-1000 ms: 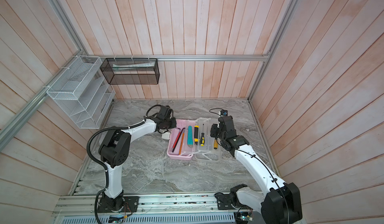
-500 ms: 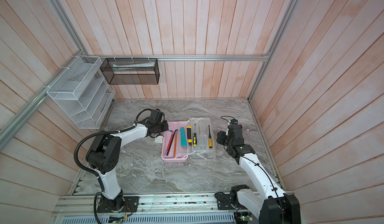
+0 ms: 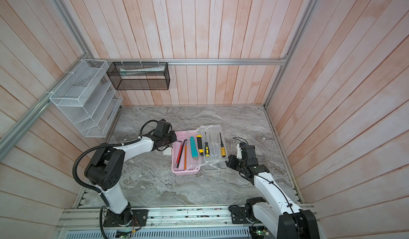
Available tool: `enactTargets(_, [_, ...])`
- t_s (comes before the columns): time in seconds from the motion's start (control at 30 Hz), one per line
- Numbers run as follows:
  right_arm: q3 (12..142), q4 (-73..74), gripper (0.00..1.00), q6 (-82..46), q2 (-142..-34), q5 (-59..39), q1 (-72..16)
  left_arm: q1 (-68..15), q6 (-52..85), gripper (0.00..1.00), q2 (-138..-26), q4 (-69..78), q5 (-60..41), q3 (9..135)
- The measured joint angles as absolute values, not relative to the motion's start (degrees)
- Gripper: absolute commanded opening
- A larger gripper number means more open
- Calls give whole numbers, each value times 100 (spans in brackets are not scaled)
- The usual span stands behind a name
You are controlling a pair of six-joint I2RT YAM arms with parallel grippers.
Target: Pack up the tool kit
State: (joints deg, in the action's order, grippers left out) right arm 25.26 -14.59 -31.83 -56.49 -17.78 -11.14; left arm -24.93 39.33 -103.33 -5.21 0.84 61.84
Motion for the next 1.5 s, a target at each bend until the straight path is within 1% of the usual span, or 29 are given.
enactTargets(0.1, [2488, -1382, 32, -3229, -5730, -1835, -1127, -2469, 4012, 0, -10318, -423, 19, 6121])
enactTargets(0.27, [2399, -1149, 30, -3301, -5975, -1822, -1142, -2460, 4016, 0, -10318, -401, -51, 6114])
enactTargets(0.3, [2381, -1076, 27, -3306, -6027, -1809, -1149, -2449, 4016, 0, -10318, -397, -80, 6112])
enactTargets(0.33, [2362, -989, 22, -3297, -6084, -1804, -1155, -2438, 4016, 0, -10318, -379, -110, 6101])
enactTargets(0.47, [2357, -838, 9, -3336, -6313, -1774, -1157, -2425, 4018, 0, -10318, -303, -172, 6080])
enactTargets(0.5, [2357, -784, 1, -3275, -6340, -1774, -1160, -2421, 4016, 0, -10318, -270, -191, 6064])
enactTargets(0.53, [2353, -755, 0, -3159, -6346, -1815, -1170, -2421, 4016, 0, -10318, -231, -183, 6055])
enactTargets(0.77, [2353, -716, 0, -3046, -6309, -1778, -1221, -2366, 3994, 0, -10328, -183, -252, 6049])
enactTargets(0.87, [2381, -867, 0, -3035, -6112, -1667, -1234, -2366, 3992, 4, -10339, -165, -296, 6049])
enactTargets(0.93, [2480, -1057, 0, -3009, -5964, -1549, -1238, -2368, 3994, 5, -10346, -163, -346, 6051])
enactTargets(1.0, [2646, -1284, 0, -2976, -5813, -1385, -1253, -2377, 4018, 10, -10357, -152, -390, 6051])
enactTargets(1.07, [2834, -1514, 0, -2936, -5710, -1219, -1280, -2388, 4058, 21, -10372, -126, -425, 6051])
enactTargets(1.1, [2947, -1634, 0, -2910, -5669, -1094, -1308, -2399, 4095, 24, -10377, -106, -504, 6053])
enactTargets(1.13, [3024, -1699, 0, -2891, -5651, -976, -1332, -2423, 4141, 26, -10377, -80, -578, 6055])
enactTargets(1.33, [3420, -2018, 0, -2851, -5636, 27, -1782, -2606, 4182, 26, -10377, 5, -801, 6180])
enactTargets(1.43, [3632, -2150, 0, -2891, -5642, 659, -2241, -2617, 4182, 26, -10383, -12, -810, 6211])
enactTargets(1.5, [3811, -2250, 0, -2912, -5671, 1295, -2738, -2617, 4169, 27, -10383, -19, -803, 6228])
